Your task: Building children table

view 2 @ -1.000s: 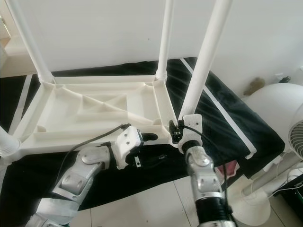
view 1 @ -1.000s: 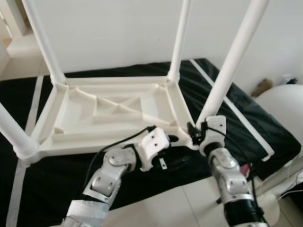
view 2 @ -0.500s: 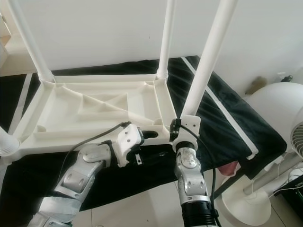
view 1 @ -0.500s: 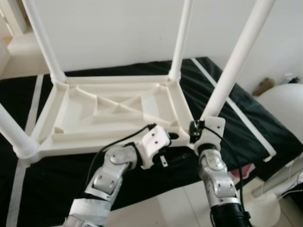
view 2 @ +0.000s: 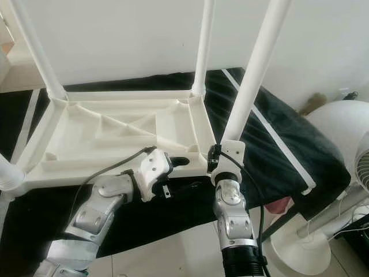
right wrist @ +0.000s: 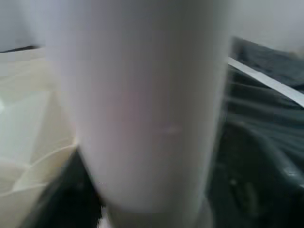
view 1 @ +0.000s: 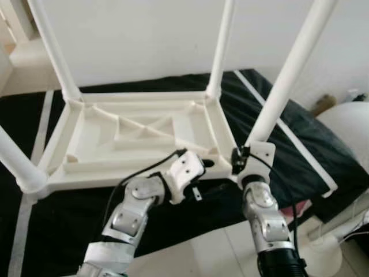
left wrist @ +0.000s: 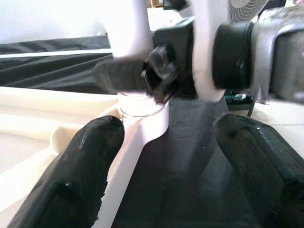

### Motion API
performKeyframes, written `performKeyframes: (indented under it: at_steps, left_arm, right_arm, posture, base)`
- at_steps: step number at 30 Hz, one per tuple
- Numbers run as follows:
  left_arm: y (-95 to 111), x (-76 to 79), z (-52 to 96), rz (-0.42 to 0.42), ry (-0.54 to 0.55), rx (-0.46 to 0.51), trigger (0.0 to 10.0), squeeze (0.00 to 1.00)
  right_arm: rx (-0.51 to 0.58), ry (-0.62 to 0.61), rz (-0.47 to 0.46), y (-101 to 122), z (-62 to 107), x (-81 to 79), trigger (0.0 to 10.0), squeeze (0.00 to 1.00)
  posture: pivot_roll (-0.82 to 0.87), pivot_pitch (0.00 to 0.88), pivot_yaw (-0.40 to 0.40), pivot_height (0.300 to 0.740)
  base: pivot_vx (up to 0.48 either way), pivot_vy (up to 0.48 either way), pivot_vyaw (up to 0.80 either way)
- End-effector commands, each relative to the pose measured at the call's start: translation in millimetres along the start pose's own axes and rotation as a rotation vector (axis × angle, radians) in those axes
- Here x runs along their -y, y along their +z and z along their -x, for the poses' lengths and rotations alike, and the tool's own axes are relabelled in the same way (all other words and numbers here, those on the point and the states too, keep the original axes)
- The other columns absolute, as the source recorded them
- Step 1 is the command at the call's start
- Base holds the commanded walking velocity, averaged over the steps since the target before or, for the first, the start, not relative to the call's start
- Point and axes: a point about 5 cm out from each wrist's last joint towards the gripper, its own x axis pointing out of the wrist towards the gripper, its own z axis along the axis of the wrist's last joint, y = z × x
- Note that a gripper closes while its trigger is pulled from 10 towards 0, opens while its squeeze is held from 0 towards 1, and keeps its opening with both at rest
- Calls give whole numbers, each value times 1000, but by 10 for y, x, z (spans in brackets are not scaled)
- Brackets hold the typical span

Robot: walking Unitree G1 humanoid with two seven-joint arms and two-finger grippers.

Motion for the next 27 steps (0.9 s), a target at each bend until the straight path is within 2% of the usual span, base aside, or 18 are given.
performKeyframes:
  at_steps: [1,7,18,19,20,24,27]
  left_arm:
    - [-2,-87,-5,12,164,-6,10000,0]
    - [20,-101,-20,-12,170,-2,10000,0]
    - [31,-121,-9,18,215,3,10000,0]
    - [35,-122,-7,18,216,5,10000,0]
    - [39,-116,-2,16,209,8,10000,0]
    - [60,-53,7,24,138,33,10000,0]
    - [73,-31,-4,35,123,57,10000,0]
  right_arm:
    - [-29,-13,-56,-91,88,-30,10000,1000]
    - [-3,10,-68,-34,94,-52,10000,1000]
    - [17,72,-55,4,101,-31,10000,1000]
    - [24,82,-49,11,107,-13,10000,698]
    - [28,93,-47,14,113,11,10000,0]
    - [48,113,-27,11,127,84,10000,0]
    - [53,114,-27,-4,131,103,10000,0]
  posture:
    - [-87,25,9,740]
    - [-80,27,10,740]
    - [-66,38,-6,740]
    - [-66,37,-6,740]
    - [-65,37,-7,740]
    - [-67,39,-10,740]
    - [-69,41,-11,740]
  base:
    - [0,0,0]
    - [0,0,0]
    - [0,0,0]
    - [0,0,0]
    - [0,0,0]
    - [0,0,0]
    - [0,0,0]
